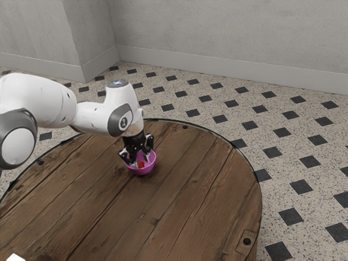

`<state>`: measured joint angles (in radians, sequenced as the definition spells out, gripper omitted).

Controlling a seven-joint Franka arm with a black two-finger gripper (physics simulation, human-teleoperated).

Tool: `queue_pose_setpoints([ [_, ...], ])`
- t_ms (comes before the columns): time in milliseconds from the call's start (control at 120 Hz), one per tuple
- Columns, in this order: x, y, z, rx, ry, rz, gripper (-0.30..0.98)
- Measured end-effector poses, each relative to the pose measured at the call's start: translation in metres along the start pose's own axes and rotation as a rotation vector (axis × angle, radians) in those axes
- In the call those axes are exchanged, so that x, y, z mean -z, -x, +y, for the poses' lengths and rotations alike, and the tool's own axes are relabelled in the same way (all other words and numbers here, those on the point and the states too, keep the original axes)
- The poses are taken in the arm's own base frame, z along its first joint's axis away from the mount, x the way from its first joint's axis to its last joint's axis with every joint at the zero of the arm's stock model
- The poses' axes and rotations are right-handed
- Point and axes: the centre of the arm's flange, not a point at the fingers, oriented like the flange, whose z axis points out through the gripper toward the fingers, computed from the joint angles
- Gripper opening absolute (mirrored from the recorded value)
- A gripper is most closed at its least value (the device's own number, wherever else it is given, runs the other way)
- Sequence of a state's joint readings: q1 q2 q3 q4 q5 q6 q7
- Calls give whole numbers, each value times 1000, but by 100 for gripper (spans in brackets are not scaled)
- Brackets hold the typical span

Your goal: Take strawberry from the bowl

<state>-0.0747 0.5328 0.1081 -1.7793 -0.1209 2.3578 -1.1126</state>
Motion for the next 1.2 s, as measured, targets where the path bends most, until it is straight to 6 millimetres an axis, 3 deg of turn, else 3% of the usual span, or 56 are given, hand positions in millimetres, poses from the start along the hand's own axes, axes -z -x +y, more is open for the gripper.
queue_pose_setpoints([
  [183,-12,-3,-2,33,-11,4,24],
  [483,-11,-2,-1,60,-10,11,10],
  [583,-2,-2,0,66,-2,21,6],
  [683,32,2,5,63,35,41,4],
  [733,55,15,10,43,58,47,3],
  [792,67,47,22,-6,67,47,2],
  [867,62,94,34,-74,52,40,1],
  [917,47,111,36,-96,26,34,0],
  [1000,23,119,35,-102,-15,26,1],
  [1050,15,120,34,-101,-27,24,11],
  [1167,17,117,33,-94,-24,22,29],
  [1200,25,117,34,-96,-15,24,33],
])
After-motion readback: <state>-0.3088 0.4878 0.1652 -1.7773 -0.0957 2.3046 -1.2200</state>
